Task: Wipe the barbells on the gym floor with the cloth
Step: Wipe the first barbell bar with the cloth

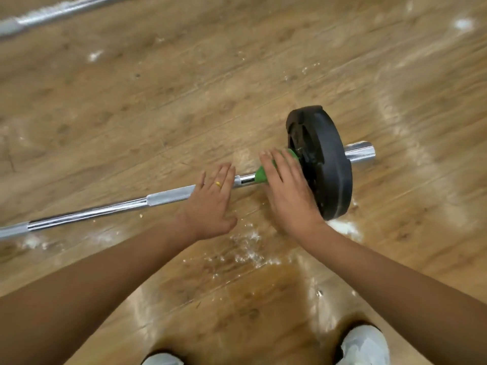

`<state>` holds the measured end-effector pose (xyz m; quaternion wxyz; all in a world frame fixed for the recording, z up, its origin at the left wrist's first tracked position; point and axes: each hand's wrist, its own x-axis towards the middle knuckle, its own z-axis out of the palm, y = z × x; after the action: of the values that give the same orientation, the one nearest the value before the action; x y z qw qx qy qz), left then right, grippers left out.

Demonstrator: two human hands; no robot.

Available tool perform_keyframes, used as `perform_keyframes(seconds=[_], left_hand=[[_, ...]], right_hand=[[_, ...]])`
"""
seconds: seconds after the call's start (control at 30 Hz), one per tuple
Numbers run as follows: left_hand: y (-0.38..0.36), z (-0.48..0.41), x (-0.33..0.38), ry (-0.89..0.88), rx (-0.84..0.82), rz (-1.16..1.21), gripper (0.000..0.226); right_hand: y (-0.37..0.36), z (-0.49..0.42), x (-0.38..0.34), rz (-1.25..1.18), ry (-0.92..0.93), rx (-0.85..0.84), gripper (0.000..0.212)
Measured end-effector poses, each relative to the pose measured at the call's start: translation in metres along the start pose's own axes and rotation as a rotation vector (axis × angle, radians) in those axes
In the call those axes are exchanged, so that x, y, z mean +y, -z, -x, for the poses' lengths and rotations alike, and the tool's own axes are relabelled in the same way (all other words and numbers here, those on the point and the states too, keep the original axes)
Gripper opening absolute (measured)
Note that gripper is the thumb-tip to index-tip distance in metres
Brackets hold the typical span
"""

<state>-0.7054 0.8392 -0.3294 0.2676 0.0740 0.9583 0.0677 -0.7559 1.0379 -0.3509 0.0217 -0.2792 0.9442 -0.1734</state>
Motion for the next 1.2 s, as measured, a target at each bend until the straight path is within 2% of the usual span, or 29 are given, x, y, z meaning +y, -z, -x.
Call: perform_keyframes(seconds=[0.07, 0.17, 0.27, 0.4, 0.53, 0.7, 0.77, 0.9, 1.07, 1.2], left_hand=[[-0.001, -0.002, -0.008, -0.044, 0.024, 0.006, 0.107], [-0.003, 0.001, -0.02, -0.07, 0.063, -0.024, 0.105], [-0.004, 0.003, -0.024, -0.051, 0.079, -0.104, 0.101], [-0.004, -0.006, -0.005, 0.063, 0.125, -0.118, 0.1], [-0.012, -0.023, 0.018, 0.236, 0.28, -0.002, 0.097], [-0.03, -0.035, 0.021, 0.266, 0.57, 0.099, 0.08], [-0.033, -0.04, 0.022, 0.294, 0.638, 0.126, 0.077], [-0.028, -0.042, 0.018, 0.276, 0.605, 0.159, 0.077], [-0.029, -0.044, 0.014, 0.254, 0.604, 0.187, 0.079], [-0.035, -0.046, 0.013, 0.261, 0.644, 0.16, 0.078]], right_hand=[[-0.009, -0.003, 0.003, -0.075, -0.048, 0.077, 0.089], [-0.021, -0.009, 0.002, -0.189, -0.132, 0.176, 0.07], [-0.027, -0.019, 0.008, -0.108, -0.062, 0.235, 0.056], [-0.019, -0.038, 0.007, 0.063, -0.033, 0.197, 0.056], [-0.004, -0.054, 0.008, 0.075, -0.034, 0.117, 0.052], [0.0, -0.083, 0.019, 0.113, 0.075, 0.078, 0.059], [-0.002, -0.092, 0.019, 0.128, 0.117, 0.086, 0.061], [-0.004, -0.087, 0.016, 0.152, 0.111, 0.076, 0.056], [-0.01, -0.052, 0.026, 0.15, 0.144, 0.077, 0.073], [-0.009, -0.084, 0.022, 0.054, 0.115, 0.077, 0.061]])
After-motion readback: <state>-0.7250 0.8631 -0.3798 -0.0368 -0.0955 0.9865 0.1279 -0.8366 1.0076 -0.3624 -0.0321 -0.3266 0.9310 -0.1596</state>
